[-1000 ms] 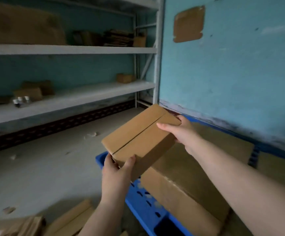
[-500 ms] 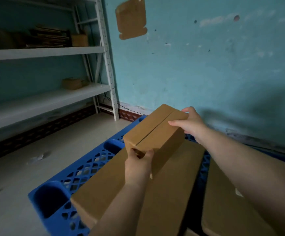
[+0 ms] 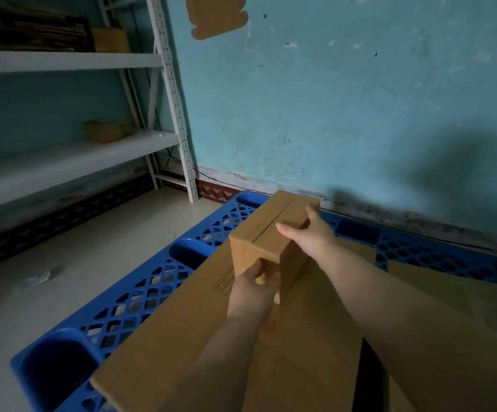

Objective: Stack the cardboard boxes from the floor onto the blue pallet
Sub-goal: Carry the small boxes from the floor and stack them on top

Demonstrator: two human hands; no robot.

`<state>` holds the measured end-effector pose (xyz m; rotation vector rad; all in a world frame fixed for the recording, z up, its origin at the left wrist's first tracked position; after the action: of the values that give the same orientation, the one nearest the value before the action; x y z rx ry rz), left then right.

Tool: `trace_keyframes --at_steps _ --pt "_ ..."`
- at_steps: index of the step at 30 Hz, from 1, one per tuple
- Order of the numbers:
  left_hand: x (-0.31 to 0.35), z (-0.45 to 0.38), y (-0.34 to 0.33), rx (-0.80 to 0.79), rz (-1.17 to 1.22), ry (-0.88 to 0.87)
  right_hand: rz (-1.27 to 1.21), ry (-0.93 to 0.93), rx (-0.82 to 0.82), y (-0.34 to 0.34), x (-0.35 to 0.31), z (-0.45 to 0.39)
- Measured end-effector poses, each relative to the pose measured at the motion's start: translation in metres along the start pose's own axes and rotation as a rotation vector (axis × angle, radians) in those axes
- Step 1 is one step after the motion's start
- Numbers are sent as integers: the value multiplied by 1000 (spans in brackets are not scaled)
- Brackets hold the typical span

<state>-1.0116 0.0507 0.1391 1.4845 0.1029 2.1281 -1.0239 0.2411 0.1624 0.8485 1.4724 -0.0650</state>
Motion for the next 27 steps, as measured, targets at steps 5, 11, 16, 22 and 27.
trace_keyframes --at_steps 5,11,16,22,27 --pt "-3 10 51 22 -9 -113 404 152 12 -2 -48 8" --pt "-107 56 254 483 160 29 363 771 -256 -128 -180 85" --pt "-260 164 402 801 266 248 98 916 -586 -294 -242 208" --pt "-438 296 451 995 459 556 149 962 -1085 -461 -223 388" --pt "-555 338 398 896 497 824 568 581 -1302 -534 -100 465"
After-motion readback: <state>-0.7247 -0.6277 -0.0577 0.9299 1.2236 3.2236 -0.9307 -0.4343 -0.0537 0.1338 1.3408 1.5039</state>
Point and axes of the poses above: each hand's wrist, its own z-axis away from the middle knuckle, its own y-axis out of the back of the hand, x = y × z, the point moved 10 cm from there along -z, towards the middle knuckle, and after that the axes turned 14 degrees about y, right-handed, at the moved point
